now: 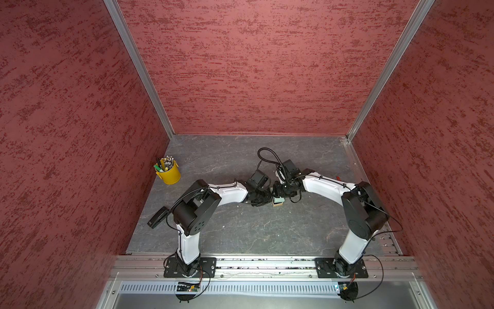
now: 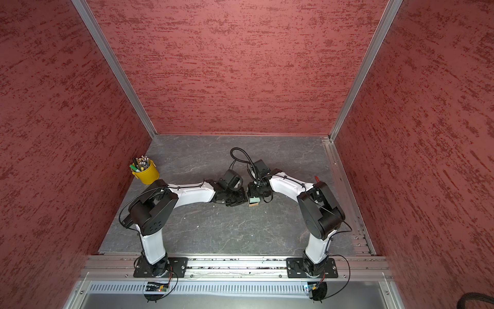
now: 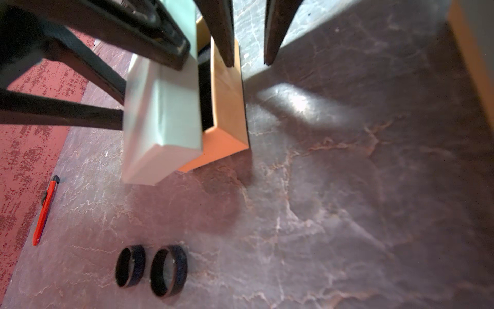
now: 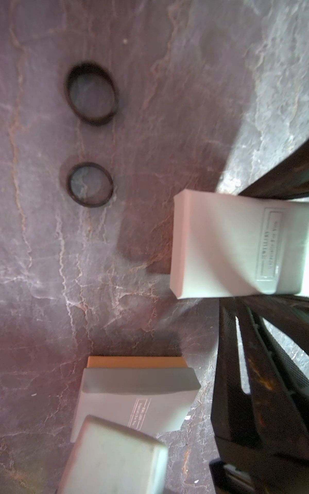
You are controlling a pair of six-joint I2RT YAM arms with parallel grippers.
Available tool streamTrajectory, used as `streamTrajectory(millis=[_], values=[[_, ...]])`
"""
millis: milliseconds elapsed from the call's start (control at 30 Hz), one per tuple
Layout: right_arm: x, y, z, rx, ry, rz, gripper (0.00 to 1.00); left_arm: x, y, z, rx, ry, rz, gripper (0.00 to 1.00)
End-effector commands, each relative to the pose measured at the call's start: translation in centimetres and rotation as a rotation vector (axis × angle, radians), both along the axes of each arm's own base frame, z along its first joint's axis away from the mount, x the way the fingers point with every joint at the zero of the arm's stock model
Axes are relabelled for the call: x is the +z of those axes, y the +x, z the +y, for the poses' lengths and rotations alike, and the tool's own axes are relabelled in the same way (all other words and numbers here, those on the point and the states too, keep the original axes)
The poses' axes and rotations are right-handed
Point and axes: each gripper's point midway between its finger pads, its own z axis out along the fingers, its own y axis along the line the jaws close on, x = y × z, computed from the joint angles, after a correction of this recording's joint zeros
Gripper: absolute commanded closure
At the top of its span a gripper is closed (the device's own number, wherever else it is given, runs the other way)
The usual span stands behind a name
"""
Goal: Take the rings out of the lift-off lid box
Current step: Close the lid on the jewelry box.
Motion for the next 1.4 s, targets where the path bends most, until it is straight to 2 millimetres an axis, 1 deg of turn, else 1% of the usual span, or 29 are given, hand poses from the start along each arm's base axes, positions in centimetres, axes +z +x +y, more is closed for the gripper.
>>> streamTrajectory(millis=[0, 333, 667, 833, 1167, 1300, 1367], values=[[-0.9, -0.5, 0.3, 0.016, 0.009, 0.020, 0.47, -0.4, 0.5, 0.1, 0.010, 0.003, -0.010, 0.78], [-1.0, -0.8, 0.5, 0.019, 0.025, 0.032, 0.47, -0.6, 0.8, 0.4, 0.019, 0.002, -0.007, 0.78], [-0.1, -0.9, 0.4, 0.019, 0.023, 0.025, 0.48, -0.6, 0.8, 0.3, 0.019, 0.000, -0.005, 0.78], [0.3, -0.9, -0.2, 0.008, -0.001, 0.011, 0.51, -0.6, 0.8, 0.3, 0.019, 0.000, -0.006, 0.78], [1.7, -0.7, -0.2, -0.002, 0.009, -0.028, 0.52, -0.6, 0.8, 0.3, 0.019, 0.001, -0.004, 0.78], [1.7, -0.9, -0.2, -0.004, 0.015, -0.028, 0.52, -0.6, 0.9, 0.3, 0.019, -0.001, -0.005, 0.77], [1.4, -1.2, -0.2, -0.003, 0.016, -0.024, 0.52, -0.6, 0.9, 0.3, 0.018, -0.001, -0.006, 0.78]])
